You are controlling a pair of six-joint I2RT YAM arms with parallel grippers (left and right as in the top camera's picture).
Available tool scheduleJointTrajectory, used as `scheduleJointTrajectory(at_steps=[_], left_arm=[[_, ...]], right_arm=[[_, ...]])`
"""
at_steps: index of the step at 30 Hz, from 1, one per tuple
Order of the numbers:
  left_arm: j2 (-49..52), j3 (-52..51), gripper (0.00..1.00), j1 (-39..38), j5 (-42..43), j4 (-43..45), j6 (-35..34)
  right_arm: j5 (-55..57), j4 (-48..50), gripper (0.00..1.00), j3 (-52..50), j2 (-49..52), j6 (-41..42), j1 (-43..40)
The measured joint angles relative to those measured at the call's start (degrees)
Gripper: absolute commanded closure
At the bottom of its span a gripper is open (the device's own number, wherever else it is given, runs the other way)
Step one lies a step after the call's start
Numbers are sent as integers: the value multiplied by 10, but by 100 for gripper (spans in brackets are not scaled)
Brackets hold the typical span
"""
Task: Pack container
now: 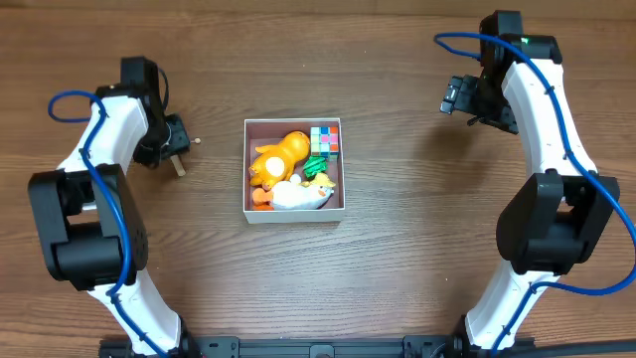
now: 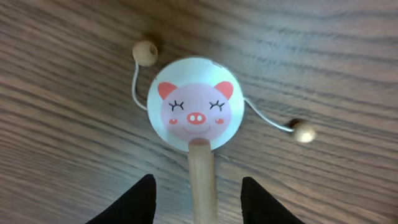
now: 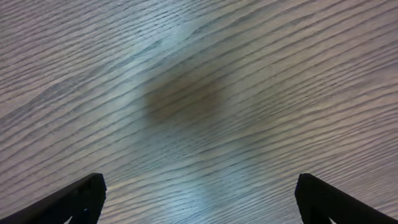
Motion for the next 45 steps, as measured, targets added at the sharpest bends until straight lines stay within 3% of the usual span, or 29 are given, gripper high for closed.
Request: scheduleJointTrajectory(at_steps=[9, 13, 18, 23, 29, 38, 45], left_arm=[[0, -53, 54, 0, 0, 37, -26], [0, -57, 61, 0, 0, 47, -32], [-10, -86, 61, 0, 0, 83, -40], [-14, -92, 68, 0, -1, 95, -40], [-14, -92, 87, 0, -3, 96, -40], [-14, -75, 82, 0, 2, 50, -25], [-68, 43, 80, -34, 27, -20, 12]], right_arm=[[0, 0, 0, 0, 0, 0, 0], [0, 0, 0, 0, 0, 0, 0], [0, 0, 0, 0, 0, 0, 0], [0, 0, 0, 0, 0, 0, 0], [0, 0, 0, 0, 0, 0, 0], [0, 0, 0, 0, 0, 0, 0], [0, 0, 0, 0, 0, 0, 0]])
